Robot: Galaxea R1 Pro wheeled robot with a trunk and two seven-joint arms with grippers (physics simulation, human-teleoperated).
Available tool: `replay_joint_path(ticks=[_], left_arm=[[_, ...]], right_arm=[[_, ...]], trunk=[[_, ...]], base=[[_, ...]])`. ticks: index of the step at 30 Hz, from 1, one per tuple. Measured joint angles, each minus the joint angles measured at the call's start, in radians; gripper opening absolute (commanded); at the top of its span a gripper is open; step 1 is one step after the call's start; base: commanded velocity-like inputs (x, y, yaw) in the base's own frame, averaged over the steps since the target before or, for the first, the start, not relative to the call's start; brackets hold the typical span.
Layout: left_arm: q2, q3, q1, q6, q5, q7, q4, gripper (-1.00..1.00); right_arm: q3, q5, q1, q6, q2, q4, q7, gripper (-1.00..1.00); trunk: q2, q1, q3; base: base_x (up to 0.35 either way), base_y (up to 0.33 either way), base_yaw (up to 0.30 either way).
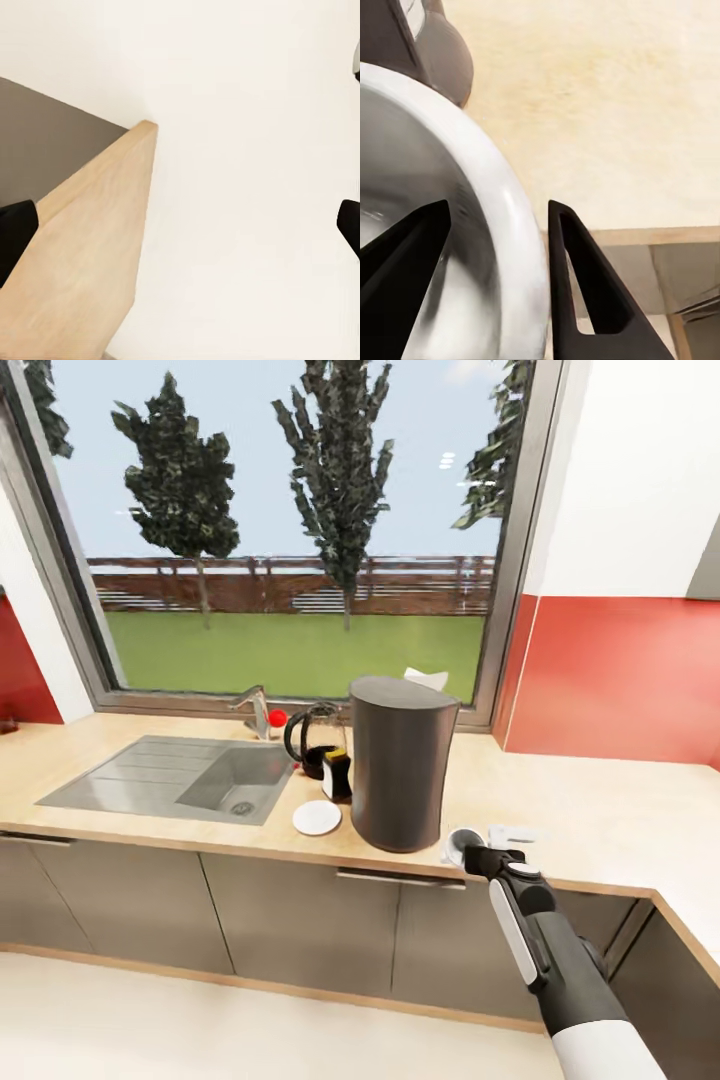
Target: Set up a coffee station on the kitchen countertop: keep the coffee maker on the countertop, move the bottle of coffee from the kitchen shelf to the counter next to the coffee maker, place a paper coffee filter on top of the coffee maker, put the saucer next to the coffee maker with the coffee cup on the saucer, and place the electric kettle next to the coffee maker.
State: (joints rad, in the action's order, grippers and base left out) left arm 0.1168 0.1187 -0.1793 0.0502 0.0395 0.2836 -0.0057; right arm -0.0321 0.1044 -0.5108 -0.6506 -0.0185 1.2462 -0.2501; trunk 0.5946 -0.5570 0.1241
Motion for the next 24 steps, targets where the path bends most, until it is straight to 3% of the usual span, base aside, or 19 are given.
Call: replay_joint_path(ticks=[16, 24], left_arm=[[-0.003, 0.001, 0.000, -0.001, 0.003, 0.001, -0.001, 1.00], [-0.003, 0.001, 0.001, -0.003, 0.002, 0.001, -0.001, 1.00]], right_arm=[[0.000, 0.000, 0.000, 0.000, 0.000, 0.001, 0.000, -1.00], [0.000, -0.005, 0.000, 0.000, 0.004, -0.002, 0.000, -1.00]], trunk=[[0.000, 0.000, 0.000], [0.000, 0.000, 0.000]], base=[[-0.041, 0.275, 0.278], [0.012, 0.306, 0.030]])
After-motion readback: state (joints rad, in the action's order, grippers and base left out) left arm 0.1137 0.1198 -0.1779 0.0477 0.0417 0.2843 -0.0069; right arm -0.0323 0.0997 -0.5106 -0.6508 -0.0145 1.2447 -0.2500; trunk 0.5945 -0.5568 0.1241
